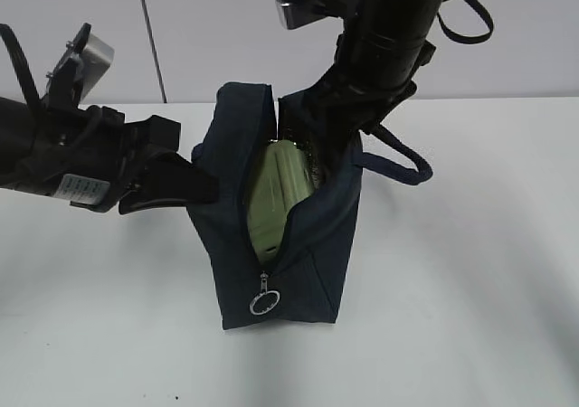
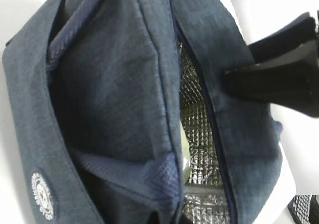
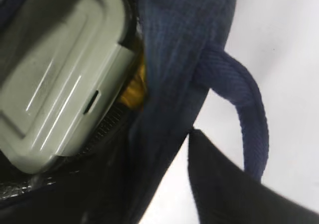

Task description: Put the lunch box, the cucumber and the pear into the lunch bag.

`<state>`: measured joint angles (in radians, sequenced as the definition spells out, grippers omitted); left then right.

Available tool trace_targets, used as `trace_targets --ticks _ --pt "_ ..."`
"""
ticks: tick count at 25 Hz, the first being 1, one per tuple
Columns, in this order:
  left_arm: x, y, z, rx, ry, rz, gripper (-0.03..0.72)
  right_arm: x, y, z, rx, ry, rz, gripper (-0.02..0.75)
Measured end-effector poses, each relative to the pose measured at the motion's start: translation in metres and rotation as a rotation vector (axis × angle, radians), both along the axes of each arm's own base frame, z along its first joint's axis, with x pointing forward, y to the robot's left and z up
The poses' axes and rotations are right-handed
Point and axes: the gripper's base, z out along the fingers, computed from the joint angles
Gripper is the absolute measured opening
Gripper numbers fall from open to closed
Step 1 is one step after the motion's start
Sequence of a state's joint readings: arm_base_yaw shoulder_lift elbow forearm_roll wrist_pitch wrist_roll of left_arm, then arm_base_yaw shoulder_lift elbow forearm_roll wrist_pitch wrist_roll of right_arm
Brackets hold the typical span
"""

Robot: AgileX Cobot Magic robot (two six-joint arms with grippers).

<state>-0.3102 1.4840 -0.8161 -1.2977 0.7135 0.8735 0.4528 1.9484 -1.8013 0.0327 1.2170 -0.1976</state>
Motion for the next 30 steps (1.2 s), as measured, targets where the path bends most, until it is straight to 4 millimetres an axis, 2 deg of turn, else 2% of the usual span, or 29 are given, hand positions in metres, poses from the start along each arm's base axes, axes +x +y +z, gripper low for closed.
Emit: trace_targets --ticks 1,3,6,13,17,20,26,30 --pt "0.0 0.0 0.0 0.0 0.0 0.0 -0.015 0.0 0.001 0.0 0.007 0.001 0.002 0.41" --pt "0.0 0.0 0.0 -0.002 0.001 0.001 -0.015 -0.001 0.002 0.0 0.02 0.007 0.002 0.505" --pt "0.0 0.0 0.0 -0.006 0.002 0.005 -0.015 -0.002 0.004 0.0 0.046 0.025 0.002 0.557" --pt "0.0 0.0 0.001 -0.009 0.002 0.008 -0.015 -0.006 0.009 0.004 0.107 0.056 0.004 0.571" --pt "0.0 0.0 0.001 -0.01 0.003 0.009 -0.015 -0.015 0.005 0.024 0.136 0.018 0.008 0.542" --pt "0.001 0.0 0.001 -0.009 0.002 0.01 -0.015 -0.026 -0.002 0.048 0.141 -0.044 0.011 0.515" --pt "0.001 0.0 0.001 -0.009 0.002 0.012 -0.015 -0.065 -0.019 0.1 0.218 -0.147 0.017 0.497" --pt "0.001 0.0 0.001 -0.009 0.002 0.012 -0.015 -0.105 -0.034 0.116 0.267 -0.152 0.024 0.494"
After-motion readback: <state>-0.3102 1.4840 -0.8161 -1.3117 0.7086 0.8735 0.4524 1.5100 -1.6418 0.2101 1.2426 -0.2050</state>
